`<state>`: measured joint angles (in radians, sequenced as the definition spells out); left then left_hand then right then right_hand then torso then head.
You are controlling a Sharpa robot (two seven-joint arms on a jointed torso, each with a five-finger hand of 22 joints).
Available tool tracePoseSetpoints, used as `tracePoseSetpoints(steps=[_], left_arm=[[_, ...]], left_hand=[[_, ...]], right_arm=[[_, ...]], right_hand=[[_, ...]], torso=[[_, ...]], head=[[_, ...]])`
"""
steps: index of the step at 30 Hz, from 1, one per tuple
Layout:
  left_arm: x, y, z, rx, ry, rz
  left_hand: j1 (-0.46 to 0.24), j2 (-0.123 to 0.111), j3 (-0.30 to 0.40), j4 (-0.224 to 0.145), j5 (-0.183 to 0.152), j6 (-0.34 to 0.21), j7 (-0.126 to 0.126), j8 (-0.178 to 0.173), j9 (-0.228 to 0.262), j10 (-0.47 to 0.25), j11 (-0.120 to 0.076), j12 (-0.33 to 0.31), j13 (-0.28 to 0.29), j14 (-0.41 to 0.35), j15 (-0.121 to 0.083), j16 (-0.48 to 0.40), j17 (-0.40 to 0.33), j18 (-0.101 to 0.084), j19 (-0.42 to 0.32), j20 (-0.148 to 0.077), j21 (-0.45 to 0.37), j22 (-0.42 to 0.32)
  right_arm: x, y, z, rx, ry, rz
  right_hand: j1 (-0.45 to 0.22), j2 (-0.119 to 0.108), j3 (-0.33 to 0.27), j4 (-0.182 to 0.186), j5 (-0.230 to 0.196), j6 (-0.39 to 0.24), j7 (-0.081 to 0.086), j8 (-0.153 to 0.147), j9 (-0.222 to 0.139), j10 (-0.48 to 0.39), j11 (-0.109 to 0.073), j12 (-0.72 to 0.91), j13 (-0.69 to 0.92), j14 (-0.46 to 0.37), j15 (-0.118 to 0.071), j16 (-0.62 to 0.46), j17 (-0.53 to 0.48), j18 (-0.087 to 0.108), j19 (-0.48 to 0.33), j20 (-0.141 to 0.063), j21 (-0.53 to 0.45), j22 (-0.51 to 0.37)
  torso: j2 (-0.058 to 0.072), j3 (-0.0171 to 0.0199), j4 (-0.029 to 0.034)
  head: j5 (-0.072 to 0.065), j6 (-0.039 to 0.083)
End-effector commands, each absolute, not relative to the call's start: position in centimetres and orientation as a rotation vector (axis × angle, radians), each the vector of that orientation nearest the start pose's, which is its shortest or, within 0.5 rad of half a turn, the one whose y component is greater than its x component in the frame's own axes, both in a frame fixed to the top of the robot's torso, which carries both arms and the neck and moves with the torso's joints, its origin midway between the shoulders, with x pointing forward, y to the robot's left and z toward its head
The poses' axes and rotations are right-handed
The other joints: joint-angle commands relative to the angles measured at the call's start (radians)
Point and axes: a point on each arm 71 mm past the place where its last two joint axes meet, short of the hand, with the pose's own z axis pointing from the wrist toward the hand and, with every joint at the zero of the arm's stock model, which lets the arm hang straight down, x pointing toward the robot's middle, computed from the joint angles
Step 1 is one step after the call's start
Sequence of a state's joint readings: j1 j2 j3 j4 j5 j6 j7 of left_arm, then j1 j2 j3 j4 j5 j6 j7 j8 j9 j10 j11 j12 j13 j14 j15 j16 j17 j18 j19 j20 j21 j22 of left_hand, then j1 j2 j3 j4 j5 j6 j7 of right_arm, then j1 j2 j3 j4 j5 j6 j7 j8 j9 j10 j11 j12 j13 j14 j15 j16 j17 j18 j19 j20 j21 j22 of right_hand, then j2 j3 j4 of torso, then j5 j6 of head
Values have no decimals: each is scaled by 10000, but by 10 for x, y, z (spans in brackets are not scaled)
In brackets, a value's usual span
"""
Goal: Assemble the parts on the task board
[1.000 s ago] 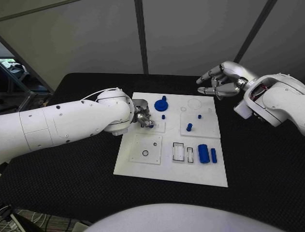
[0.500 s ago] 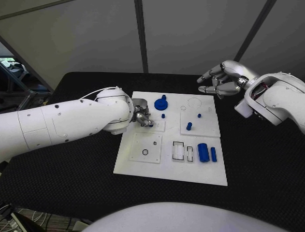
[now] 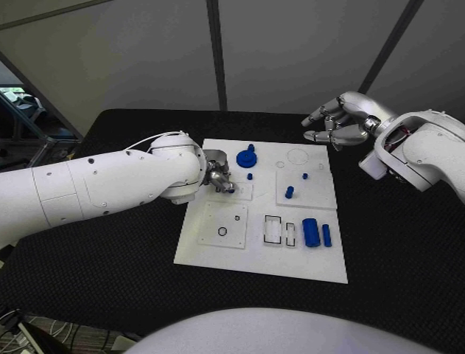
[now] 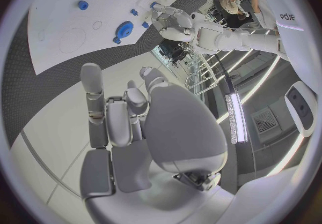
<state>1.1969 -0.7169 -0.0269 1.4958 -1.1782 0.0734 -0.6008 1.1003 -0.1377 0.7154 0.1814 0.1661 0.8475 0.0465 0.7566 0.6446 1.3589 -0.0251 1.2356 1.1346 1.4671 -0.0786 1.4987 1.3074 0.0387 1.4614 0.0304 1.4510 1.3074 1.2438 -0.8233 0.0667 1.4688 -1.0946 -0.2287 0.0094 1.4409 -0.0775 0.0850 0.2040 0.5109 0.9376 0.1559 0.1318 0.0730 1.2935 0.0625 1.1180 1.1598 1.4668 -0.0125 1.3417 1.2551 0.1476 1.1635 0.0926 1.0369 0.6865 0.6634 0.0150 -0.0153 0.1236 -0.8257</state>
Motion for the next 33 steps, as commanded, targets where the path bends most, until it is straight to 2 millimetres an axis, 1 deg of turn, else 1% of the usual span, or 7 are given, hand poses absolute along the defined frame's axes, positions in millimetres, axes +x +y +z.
tracePoseSetpoints(steps=[1,7,14,21,23,27,33], left_arm=[[482,170,-227,-956,22797,-3127],[483,168,-227,-860,22875,-3117],[485,167,-227,-858,22851,-3127],[486,167,-226,-889,22814,-3116],[487,166,-226,-900,22803,-3113],[488,166,-226,-909,22791,-3112],[488,165,-226,-915,22800,-3118]], left_hand=[[-176,26,1167,-1100,23,19,-62,58,12,23,-56,37,11,809,-62,42,1852,49,74,-11,59,843],[-556,-25,1090,-1019,3,69,-104,79,32,30,-86,38,5,809,-87,42,1852,50,74,-36,48,846],[-1217,46,914,-681,-1,217,-149,49,-10,60,-121,76,40,810,-117,42,1853,41,99,-67,57,893],[-1757,46,766,-383,-12,341,-168,-1,-69,92,-134,117,79,811,-130,45,1856,32,125,-82,72,940],[-1870,42,723,-317,-15,370,-172,-15,-84,99,-137,127,89,811,-132,45,1857,32,126,-85,68,942],[-2017,42,665,-221,-16,408,-176,-31,-104,113,-138,146,110,812,-133,48,1860,28,137,-89,76,962],[-2213,-8,548,-103,-27,465,-184,-51,-130,130,-143,165,129,813,-137,48,1860,22,155,-92,89,993]], right_arm=[[513,-203,-130,1154,16559,9217],[513,-203,-130,1150,16559,9211],[513,-203,-130,1158,16554,9165],[513,-203,-130,1154,16571,9152],[513,-203,-130,1152,16576,9147],[513,-202,-130,1152,16591,9126],[514,-203,-130,1150,16600,9057]], right_hand=[[-69,-31,34,38,65,59,-18,25,-13,-67,-9,-52,-5,332,-33,-36,-4,68,-20,-15,-34,-7],[-76,-29,38,45,66,59,-18,26,-13,-67,-9,-53,-6,331,-33,-41,-9,67,-19,-15,-36,-7],[-76,-29,38,45,66,59,-18,26,-13,-67,-9,-53,-6,331,-33,-41,-9,67,-19,-15,-36,-7],[-81,-25,49,53,69,60,-20,28,-12,-60,-10,-42,3,334,-33,-35,3,66,-14,-14,-35,-1],[-81,-25,49,53,69,60,-20,28,-12,-60,-10,-42,3,334,-33,-35,3,66,-14,-14,-35,-1],[-81,-25,49,53,69,60,-20,28,-12,-60,-10,-42,3,334,-33,-35,3,66,-14,-14,-35,-1],[-81,-25,49,53,69,60,-20,28,-12,-60,-10,-42,3,334,-33,-35,3,66,-14,-14,-35,-1]], torso=[[6,7,-11],[4,2,6],[6,0,-7],[11,0,4],[5,0,4],[6,-6,2],[1,-1,-5]], head=[[-10,-8],[-24,-9],[-23,-24],[-16,-36],[-14,-60],[-20,-67],[-25,-86]])
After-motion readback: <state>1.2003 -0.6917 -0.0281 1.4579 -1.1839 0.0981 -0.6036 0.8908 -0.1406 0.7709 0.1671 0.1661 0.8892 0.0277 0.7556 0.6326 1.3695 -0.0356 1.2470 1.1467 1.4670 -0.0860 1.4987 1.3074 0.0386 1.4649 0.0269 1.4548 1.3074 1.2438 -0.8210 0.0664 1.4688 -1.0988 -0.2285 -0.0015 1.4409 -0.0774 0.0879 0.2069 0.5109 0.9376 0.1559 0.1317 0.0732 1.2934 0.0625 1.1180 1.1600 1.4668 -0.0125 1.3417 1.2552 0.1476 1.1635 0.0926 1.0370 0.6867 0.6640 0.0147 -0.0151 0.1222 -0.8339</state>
